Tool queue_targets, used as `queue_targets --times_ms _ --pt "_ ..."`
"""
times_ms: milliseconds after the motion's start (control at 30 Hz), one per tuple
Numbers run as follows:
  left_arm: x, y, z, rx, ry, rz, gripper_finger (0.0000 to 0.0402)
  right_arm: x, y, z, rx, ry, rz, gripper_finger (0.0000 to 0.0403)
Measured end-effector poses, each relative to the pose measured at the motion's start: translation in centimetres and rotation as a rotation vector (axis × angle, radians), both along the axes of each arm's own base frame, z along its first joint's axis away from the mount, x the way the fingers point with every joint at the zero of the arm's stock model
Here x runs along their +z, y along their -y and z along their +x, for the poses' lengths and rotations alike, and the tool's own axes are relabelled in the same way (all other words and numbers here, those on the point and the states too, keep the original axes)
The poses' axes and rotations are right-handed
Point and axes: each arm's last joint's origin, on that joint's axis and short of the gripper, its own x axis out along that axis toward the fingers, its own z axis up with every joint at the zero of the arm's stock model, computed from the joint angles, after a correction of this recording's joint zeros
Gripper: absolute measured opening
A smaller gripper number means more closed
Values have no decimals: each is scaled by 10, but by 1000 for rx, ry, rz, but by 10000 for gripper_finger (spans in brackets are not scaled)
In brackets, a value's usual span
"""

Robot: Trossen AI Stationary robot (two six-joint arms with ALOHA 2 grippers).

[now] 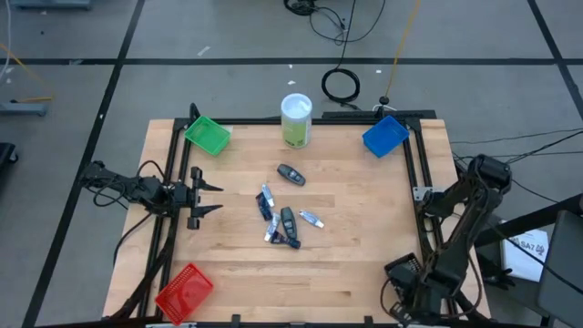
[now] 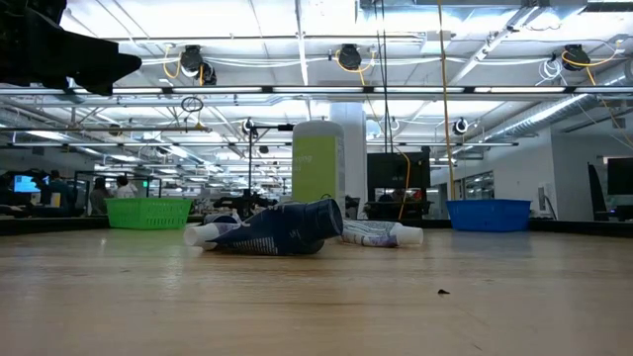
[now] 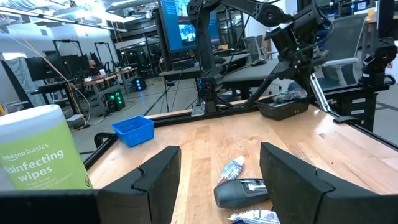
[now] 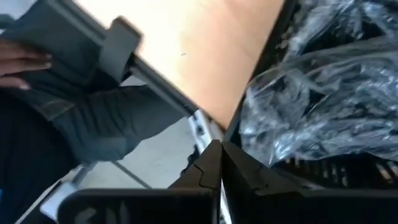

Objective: Pick & Place Travel size toiletries
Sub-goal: Put the black hairbrush into the black bin

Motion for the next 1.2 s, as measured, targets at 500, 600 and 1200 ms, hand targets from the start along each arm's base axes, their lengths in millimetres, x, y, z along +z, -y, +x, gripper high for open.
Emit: queue_targets --times_ms 500,600,1200 --pt "0 0 0 0 0 0 216 -4 24 -13 23 -70 -136 0" --pt "0 0 0 0 -1 -1 216 -19 25 -14 21 -53 -110 0" --pt "0 0 0 0 -1 0 216 -18 39 -18 -10 1 22 0"
